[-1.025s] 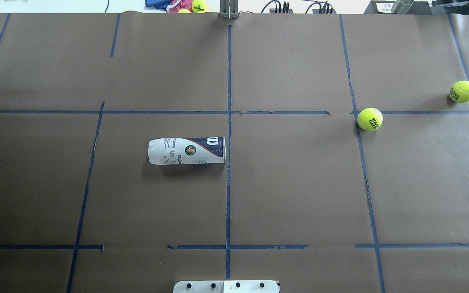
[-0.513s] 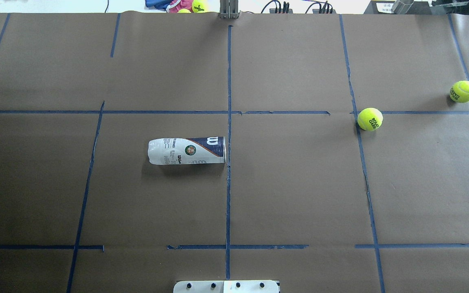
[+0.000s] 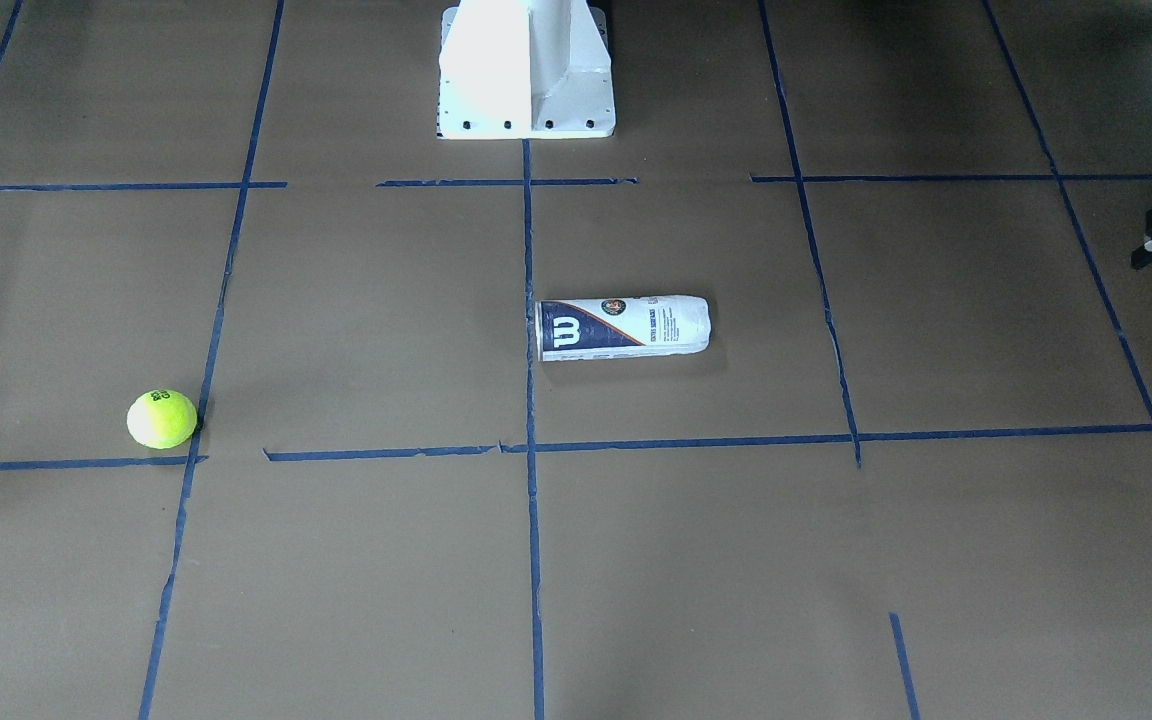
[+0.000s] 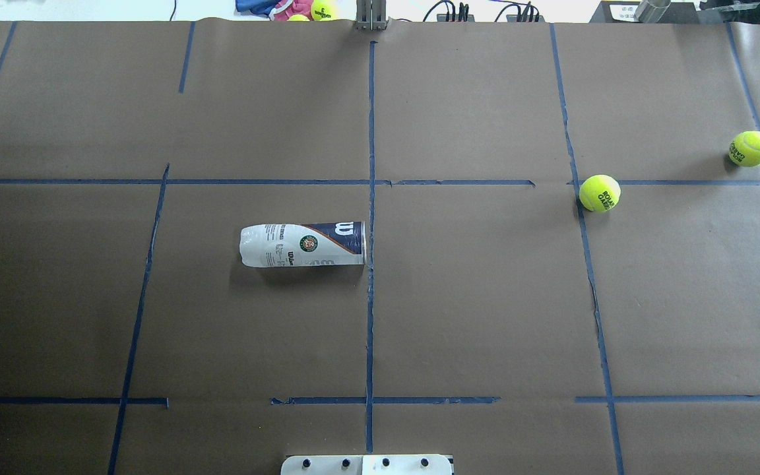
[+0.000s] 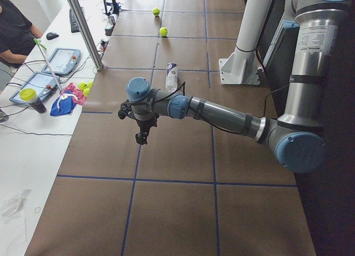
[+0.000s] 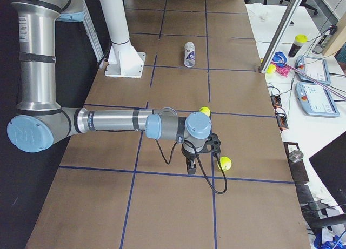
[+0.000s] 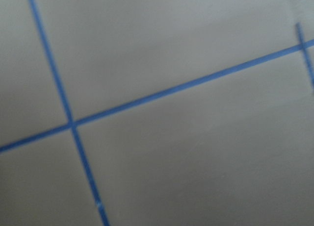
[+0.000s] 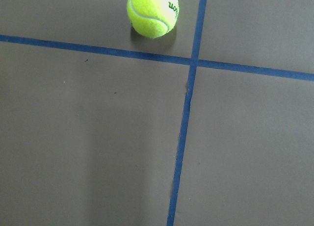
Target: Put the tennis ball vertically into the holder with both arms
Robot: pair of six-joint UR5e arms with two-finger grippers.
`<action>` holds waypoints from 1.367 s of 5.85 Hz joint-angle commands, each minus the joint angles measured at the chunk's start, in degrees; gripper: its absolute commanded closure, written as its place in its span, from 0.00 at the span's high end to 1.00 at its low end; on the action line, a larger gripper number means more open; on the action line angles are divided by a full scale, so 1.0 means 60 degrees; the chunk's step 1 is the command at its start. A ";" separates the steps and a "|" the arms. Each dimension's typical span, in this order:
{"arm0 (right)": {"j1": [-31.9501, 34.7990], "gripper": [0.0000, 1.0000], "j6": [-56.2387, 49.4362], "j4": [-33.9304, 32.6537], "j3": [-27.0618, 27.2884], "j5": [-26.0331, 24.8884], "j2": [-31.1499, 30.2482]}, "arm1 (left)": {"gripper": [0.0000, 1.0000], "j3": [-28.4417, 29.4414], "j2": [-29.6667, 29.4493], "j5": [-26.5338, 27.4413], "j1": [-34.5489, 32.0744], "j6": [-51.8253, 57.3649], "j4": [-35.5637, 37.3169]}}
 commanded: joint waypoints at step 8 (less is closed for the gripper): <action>-0.0457 1.00 0.0005 0.1416 -0.0205 0.0204 -0.0082 | 1.00 0.1625 -0.6408 0.5229 0.7131 -0.0497 -0.0138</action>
